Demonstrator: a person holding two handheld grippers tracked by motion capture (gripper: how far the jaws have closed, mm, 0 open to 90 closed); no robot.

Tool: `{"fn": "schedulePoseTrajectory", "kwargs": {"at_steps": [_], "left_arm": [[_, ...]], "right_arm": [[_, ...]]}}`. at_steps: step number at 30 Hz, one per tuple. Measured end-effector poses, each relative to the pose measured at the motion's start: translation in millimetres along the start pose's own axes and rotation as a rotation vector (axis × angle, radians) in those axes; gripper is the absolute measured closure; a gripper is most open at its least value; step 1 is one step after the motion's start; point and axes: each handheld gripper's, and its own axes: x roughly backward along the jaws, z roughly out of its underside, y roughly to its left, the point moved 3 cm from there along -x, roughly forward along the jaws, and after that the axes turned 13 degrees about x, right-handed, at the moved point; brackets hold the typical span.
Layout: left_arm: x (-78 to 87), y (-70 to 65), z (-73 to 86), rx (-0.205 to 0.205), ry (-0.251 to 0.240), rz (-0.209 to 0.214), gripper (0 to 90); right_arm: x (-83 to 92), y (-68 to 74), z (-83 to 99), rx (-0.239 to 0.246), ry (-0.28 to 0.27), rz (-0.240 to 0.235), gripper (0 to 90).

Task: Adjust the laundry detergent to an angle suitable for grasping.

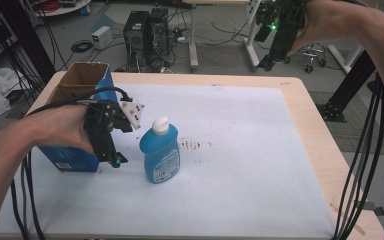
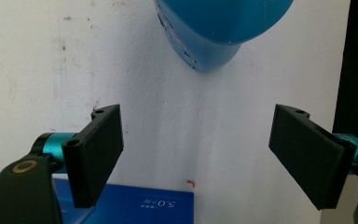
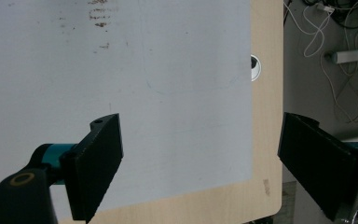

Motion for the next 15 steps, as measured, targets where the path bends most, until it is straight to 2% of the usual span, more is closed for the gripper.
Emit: {"fn": "schedulePoseTrajectory", "kwargs": {"at_steps": [12,15], "left_arm": [[1.3,0.0,0.8,0.005,0.000,0.000,17.8],[1.9,-0.6,1.5,0.004,0.008,0.005,17.7]], "right_arm": [[-3.5,0.4,-3.9,0.023,0.015,-0.010,13.2],[-1.9,-0.1,-4.5,0.018,0.000,-0.004,13.2]]}}
